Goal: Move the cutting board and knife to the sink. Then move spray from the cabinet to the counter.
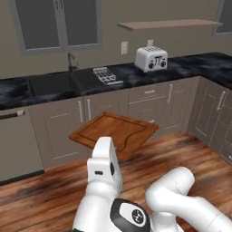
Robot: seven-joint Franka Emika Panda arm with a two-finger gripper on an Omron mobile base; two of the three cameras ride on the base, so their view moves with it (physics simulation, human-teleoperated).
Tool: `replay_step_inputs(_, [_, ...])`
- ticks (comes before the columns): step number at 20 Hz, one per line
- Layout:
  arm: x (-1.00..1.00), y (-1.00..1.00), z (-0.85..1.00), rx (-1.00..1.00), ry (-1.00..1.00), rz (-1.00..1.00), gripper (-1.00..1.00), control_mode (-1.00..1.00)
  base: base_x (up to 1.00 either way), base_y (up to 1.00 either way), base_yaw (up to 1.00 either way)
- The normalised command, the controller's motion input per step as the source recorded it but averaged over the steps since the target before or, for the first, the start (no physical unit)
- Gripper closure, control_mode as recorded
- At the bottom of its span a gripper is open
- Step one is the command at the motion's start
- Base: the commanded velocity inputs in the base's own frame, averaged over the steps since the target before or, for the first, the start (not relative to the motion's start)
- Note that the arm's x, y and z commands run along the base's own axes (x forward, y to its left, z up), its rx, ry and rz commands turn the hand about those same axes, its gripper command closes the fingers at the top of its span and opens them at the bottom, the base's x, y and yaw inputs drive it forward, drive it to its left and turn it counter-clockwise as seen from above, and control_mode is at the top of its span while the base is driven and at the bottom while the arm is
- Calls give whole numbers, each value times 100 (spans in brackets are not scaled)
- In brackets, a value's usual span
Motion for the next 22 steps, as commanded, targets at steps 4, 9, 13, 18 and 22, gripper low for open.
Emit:
replay_step_inputs(4, [0,0,0,0,0,0,100,100,100,-34,13])
replay_step_inputs(9, [0,0,0,0,0,0,100,100,100,-31,14])
replay_step_inputs(13, [0,0,0,0,0,0,100,100,100,-23,16])
replay_step_inputs(18, [0,0,0,0,0,0,100,100,100,-10,19])
replay_step_inputs(22, [0,0,0,0,0,0,100,100,100,0,22])
